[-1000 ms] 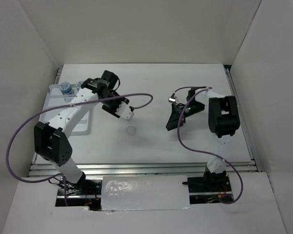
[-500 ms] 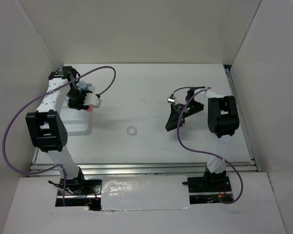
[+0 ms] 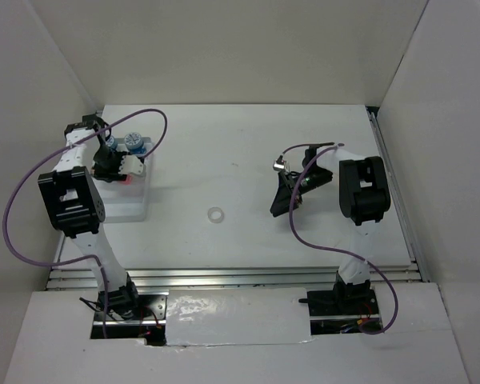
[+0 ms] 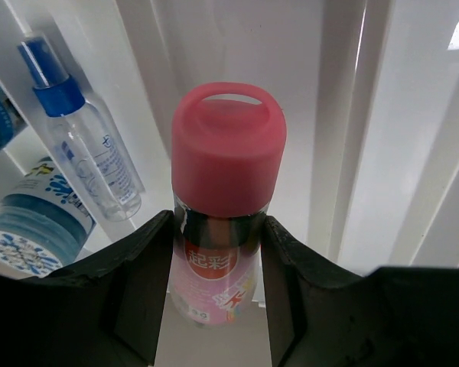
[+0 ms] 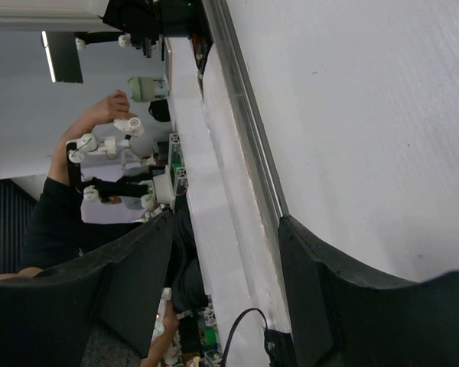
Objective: Sort the stationery into containers
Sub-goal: Place the stationery in the storage box, then pick up the stationery from the center of the board.
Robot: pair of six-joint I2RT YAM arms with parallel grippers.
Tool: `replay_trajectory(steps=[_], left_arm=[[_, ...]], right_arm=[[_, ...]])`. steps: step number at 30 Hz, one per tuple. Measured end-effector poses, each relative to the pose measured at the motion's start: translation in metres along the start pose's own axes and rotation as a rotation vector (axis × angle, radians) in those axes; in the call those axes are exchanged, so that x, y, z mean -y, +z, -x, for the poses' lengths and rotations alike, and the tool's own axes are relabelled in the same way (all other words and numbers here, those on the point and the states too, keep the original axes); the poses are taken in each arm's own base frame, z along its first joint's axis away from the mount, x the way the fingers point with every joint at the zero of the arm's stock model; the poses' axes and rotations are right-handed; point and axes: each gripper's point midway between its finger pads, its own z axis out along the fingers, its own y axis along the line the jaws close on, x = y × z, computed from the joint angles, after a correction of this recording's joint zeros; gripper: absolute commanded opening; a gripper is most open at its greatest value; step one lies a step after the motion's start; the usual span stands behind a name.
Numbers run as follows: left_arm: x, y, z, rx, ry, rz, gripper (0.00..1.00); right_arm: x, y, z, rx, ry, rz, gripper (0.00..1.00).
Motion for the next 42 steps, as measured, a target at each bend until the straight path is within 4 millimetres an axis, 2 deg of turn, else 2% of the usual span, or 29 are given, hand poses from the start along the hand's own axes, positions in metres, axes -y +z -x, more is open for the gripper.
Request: replay_trajectory(steps=[6,11,12,14,15,16,19,22,24,27,29,31,33,35,36,38,40,42], left_arm=[[0.004,0.02,-0.011,-0.013,-0.022,-0.036,0.18],[0.008,0.034,-0.014,-0.012,-0.067,-0.065,0.32],[0.009,0.036,-0.014,-0.011,-0.072,-0.071,0.44],[0.01,0.038,-0.014,-0.012,-0.075,-0.075,0.56],[0.01,0.038,-0.014,-0.012,-0.076,-0.077,0.72],[0.01,0.037,-0.014,-0.012,-0.075,-0.076,0.74],[0.013,0.036,-0.013,-0.01,-0.098,-0.087,0.71],[0.006,0.021,-0.009,-0.002,-0.097,-0.073,0.67],[-0.003,0.003,-0.005,0.009,-0.095,-0.037,0.65],[-0.021,-0.036,0.009,0.031,-0.109,0.059,0.6],[-0.032,-0.067,0.028,0.057,-0.13,0.145,0.6],[-0.039,-0.096,0.063,0.11,-0.16,0.222,0.56],[-0.04,-0.115,0.107,0.181,-0.2,0.272,0.55],[-0.029,-0.124,0.163,0.294,-0.234,0.277,0.56],[-0.02,-0.123,0.192,0.356,-0.255,0.255,0.56],[0.007,-0.112,0.236,0.455,-0.315,0.174,0.56],[0.03,-0.094,0.261,0.508,-0.41,0.083,0.56],[0.047,-0.071,0.278,0.522,-0.511,0.008,0.54]], right_arm=[[0.003,0.001,-0.001,-0.007,0.014,-0.002,0.64],[0.003,0.003,-0.002,-0.013,0.013,-0.002,0.64],[0.003,0.003,-0.002,-0.014,0.013,-0.002,0.64],[0.003,0.003,-0.002,-0.015,0.012,-0.001,0.64],[0.002,0.003,-0.002,-0.016,0.012,-0.001,0.64],[0.002,0.003,-0.002,-0.016,0.011,-0.001,0.64],[0.002,0.004,-0.002,-0.017,0.01,-0.002,0.64],[0.003,0.004,-0.002,-0.019,0.009,-0.003,0.64],[0.003,0.004,-0.002,-0.021,0.009,-0.005,0.64],[0.003,0.004,-0.003,-0.022,0.009,-0.007,0.63],[0.003,0.004,-0.003,-0.023,0.009,-0.008,0.62],[0.004,0.003,-0.003,-0.027,0.007,-0.015,0.62],[0.005,0.001,-0.003,-0.025,0.008,-0.023,0.61],[0.003,-0.002,-0.003,-0.024,0.015,-0.037,0.61],[0.003,-0.004,-0.003,-0.024,0.019,-0.05,0.61],[0.002,-0.011,-0.006,-0.017,0.031,-0.091,0.61],[0.002,-0.022,-0.008,-0.001,0.035,-0.157,0.62],[0.004,-0.035,-0.009,0.021,0.031,-0.237,0.63]])
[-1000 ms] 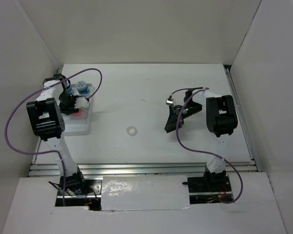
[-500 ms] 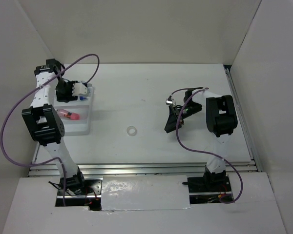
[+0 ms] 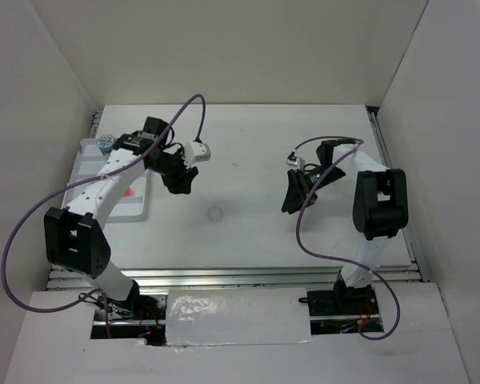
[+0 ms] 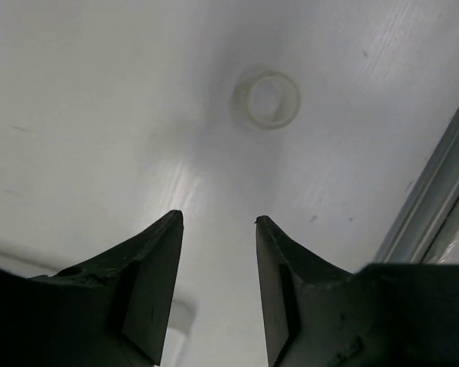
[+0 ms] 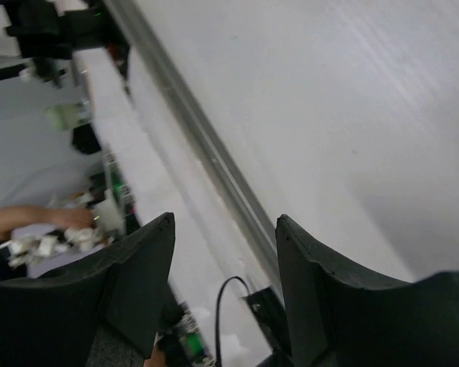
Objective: Sort the stationery into containers
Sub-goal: Pick up the stationery from the center of the board.
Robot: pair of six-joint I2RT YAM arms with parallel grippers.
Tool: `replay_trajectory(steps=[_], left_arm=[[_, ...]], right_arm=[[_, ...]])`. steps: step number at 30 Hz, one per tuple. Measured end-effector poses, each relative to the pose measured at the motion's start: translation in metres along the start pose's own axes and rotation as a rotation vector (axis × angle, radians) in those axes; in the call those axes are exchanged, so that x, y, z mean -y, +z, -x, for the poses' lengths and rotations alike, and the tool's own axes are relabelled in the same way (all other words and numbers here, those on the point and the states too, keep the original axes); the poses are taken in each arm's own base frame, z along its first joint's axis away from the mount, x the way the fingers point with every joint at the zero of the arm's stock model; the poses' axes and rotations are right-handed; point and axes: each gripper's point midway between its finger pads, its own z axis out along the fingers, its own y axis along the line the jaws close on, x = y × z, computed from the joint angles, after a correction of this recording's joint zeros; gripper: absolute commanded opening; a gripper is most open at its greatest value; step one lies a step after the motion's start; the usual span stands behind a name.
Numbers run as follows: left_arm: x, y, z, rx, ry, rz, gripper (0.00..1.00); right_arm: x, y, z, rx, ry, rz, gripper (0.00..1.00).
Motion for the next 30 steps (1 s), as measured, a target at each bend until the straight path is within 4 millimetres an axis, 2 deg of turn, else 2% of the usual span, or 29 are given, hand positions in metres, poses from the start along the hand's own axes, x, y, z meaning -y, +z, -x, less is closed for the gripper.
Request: replay_trajectory(steps=[4,8,11,16,21,30], left_arm=[[0.026,0.042,-0.012,-0.04,-0.162,-0.065,0.5],[0.037,0.073,-0.012,-0.056,-0.234,-0.087,0.46],[0.041,0.09,-0.006,-0.06,-0.258,-0.078,0.45],[0.048,0.115,0.004,-0.071,-0.275,-0.055,0.42],[0.05,0.133,0.001,-0.108,-0.292,-0.008,0.41],[0.037,0.139,-0.011,-0.152,-0.301,0.079,0.42]], right_arm=[[0.013,-0.029,0.005,0.082,-0.042,-0.194,0.64],[0.027,-0.052,0.008,0.155,-0.042,-0.302,0.63],[0.043,-0.058,0.003,0.175,-0.01,-0.342,0.63],[0.06,-0.053,-0.016,0.153,0.046,-0.363,0.64],[0.062,-0.054,-0.017,0.156,0.043,-0.366,0.64],[0.065,-0.051,-0.023,0.155,0.045,-0.354,0.64]])
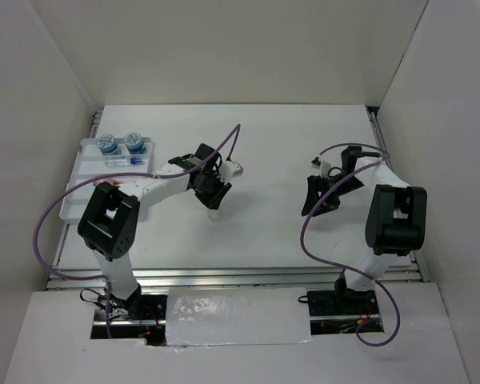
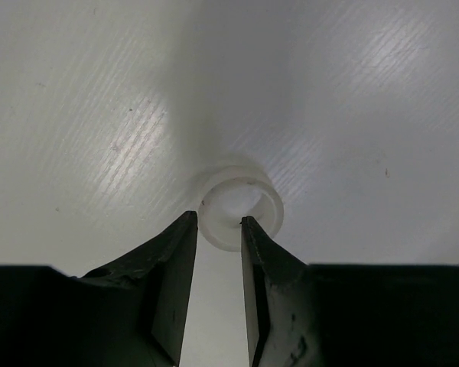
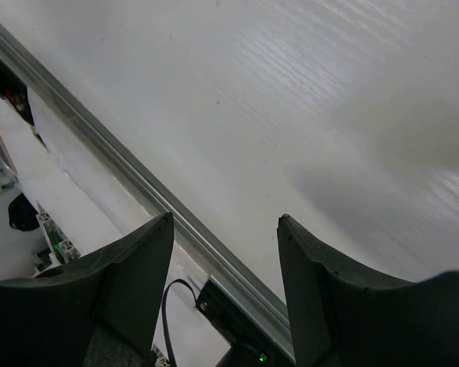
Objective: Sort the stationery into containers
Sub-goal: Pick up the stationery from the center of the board, then place the stationery in the storage box.
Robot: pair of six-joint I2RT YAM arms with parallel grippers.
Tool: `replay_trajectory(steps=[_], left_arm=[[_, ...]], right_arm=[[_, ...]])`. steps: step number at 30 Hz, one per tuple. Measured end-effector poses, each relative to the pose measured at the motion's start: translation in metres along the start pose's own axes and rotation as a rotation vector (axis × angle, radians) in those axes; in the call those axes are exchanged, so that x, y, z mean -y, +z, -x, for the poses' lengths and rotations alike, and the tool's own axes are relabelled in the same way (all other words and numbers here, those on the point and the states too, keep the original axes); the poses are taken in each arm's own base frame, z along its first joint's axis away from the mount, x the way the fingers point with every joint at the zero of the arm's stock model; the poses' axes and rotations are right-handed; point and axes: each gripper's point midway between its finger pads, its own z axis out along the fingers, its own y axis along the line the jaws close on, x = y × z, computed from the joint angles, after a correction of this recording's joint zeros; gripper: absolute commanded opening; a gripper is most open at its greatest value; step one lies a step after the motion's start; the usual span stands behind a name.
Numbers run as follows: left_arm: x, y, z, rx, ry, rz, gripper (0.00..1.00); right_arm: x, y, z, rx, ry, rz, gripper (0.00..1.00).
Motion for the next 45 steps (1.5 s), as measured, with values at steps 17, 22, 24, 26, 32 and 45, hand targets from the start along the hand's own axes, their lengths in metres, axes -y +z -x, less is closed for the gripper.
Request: replay_trajectory(steps=[17,22,24,26,32,45], left_arm=[[-0.012,0.021,-0.019,-0.08,-0.012,0.045,0.41],[-0.014,0.029,-0.027,-0.106,-0.003,0.044,0.34],[-0.015,0.03,-0.029,-0.103,-0.001,0.044,0.27],[-0.015,0.03,-0.028,-0.095,-0.002,0.046,0.21],[-0.019,0.016,-0.042,-0.095,-0.048,0.033,0.14],[-0.159,-0.155,-0.098,0.126,-0.407,0.312,0.13]], right_arm=[[0.0,0.0,-0.001,-0.001,-0.019,0.003,0.64],[0.0,0.0,-0.001,-0.001,-0.02,0.003,0.64],[0.0,0.0,-0.001,-0.001,-0.02,0.003,0.64],[0.0,0.0,-0.001,-0.001,-0.02,0.004,0.64],[-0.001,-0.001,0.0,0.005,-0.024,0.006,0.64],[-0.018,0.006,-0.002,-0.005,-0.042,0.037,0.63]])
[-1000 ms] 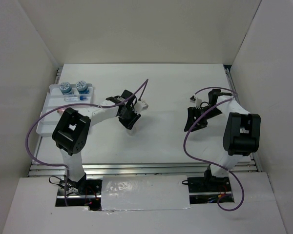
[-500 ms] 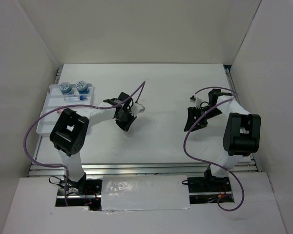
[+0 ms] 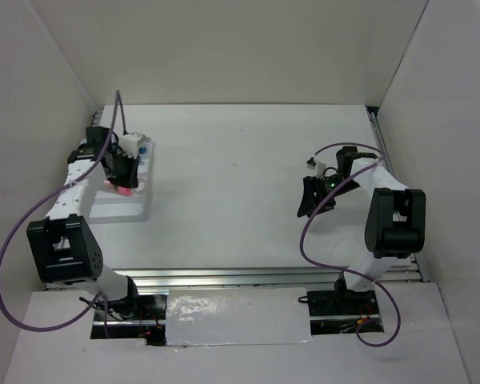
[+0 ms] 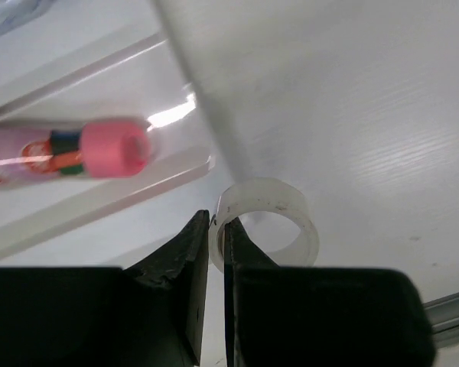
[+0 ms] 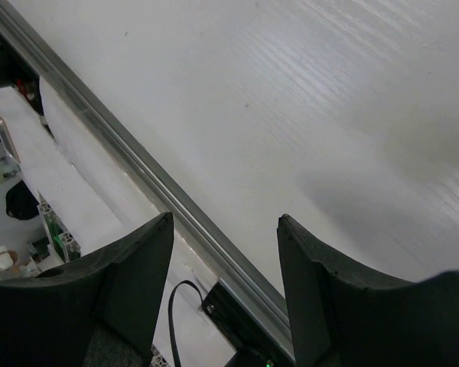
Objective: Sort the stationery into containers
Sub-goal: Place the stationery in the storage box.
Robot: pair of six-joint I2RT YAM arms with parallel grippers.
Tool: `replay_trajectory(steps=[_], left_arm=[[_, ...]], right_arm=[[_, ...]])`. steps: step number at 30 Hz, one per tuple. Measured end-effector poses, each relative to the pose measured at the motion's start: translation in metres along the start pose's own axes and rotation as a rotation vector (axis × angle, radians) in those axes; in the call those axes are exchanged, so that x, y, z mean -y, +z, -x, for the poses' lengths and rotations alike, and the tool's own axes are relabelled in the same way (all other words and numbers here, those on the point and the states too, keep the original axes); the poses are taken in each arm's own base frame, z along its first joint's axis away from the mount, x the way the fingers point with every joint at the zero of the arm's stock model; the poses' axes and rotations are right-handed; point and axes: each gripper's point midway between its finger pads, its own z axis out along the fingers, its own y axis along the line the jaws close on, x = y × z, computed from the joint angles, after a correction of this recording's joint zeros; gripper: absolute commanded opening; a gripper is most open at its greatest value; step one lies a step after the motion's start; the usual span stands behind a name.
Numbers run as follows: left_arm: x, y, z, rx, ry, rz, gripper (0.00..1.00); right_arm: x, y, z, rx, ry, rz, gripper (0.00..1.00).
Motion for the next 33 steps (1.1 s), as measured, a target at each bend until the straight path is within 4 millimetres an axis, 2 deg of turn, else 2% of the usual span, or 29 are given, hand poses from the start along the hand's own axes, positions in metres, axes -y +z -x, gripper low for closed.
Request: replay_trajectory(steps=[3,6,11,21,28,33], left_arm=[[-0.042,-0.013,-0.027,-0.036,-0.084,0.046,0.14],[-0.073,-0.02,-0.054,-0.078,-0.151,0.076,0.13],[-0.101,-0.016,-0.075,-0.111,-0.159,0.099,0.13],[-0.122,0.001,-0.082,-0.114,-0.074,0.143,0.13],[-0.124,0.016,-0.104,-0.162,-0.068,0.145,0.15],[-0.127,0.023,-0.11,-0.177,-0.067,0.146,0.18]], right_arm=[[-0.004,0.003,0.001,-0.002,-0.006,0.01,0.63],[-0.007,0.005,0.002,-0.003,-0.01,0.014,0.63],[-0.011,0.007,0.003,-0.007,-0.011,0.024,0.63],[-0.011,0.007,0.003,-0.007,-0.009,0.025,0.63],[-0.011,0.007,0.003,-0.009,-0.009,0.023,0.63],[-0.01,0.008,0.004,-0.01,-0.007,0.024,0.63]])
